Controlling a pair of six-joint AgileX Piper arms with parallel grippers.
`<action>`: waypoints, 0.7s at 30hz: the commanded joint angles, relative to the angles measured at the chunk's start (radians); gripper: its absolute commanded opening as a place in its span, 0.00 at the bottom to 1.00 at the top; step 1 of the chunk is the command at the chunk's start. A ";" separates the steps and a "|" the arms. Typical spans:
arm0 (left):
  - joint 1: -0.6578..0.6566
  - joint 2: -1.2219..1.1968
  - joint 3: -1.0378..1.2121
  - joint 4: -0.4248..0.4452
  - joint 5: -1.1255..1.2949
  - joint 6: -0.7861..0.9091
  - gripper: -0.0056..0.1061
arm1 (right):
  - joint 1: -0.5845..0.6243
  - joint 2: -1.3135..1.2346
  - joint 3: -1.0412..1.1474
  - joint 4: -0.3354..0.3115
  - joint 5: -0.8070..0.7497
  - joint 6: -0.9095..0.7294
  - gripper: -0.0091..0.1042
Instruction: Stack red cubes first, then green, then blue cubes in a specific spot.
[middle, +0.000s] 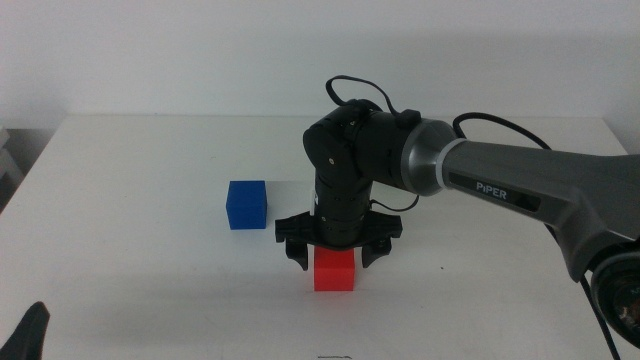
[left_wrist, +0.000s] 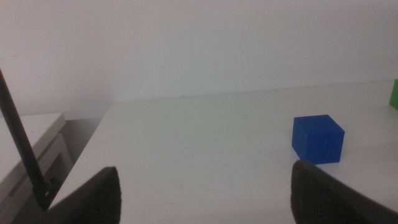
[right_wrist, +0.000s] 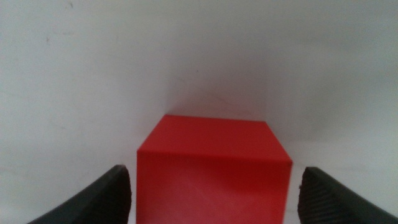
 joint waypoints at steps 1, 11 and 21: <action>-0.002 -0.016 -0.003 -0.010 -0.084 -0.005 0.89 | -0.003 -0.085 -0.029 -0.012 0.015 -0.001 0.91; -0.002 -0.016 -0.003 -0.010 -0.084 -0.005 0.89 | -0.003 -0.226 -0.053 -0.080 0.149 0.014 0.91; -0.002 -0.016 -0.003 -0.010 -0.084 -0.005 0.89 | -0.116 -0.208 -0.223 -0.173 0.117 -0.155 0.91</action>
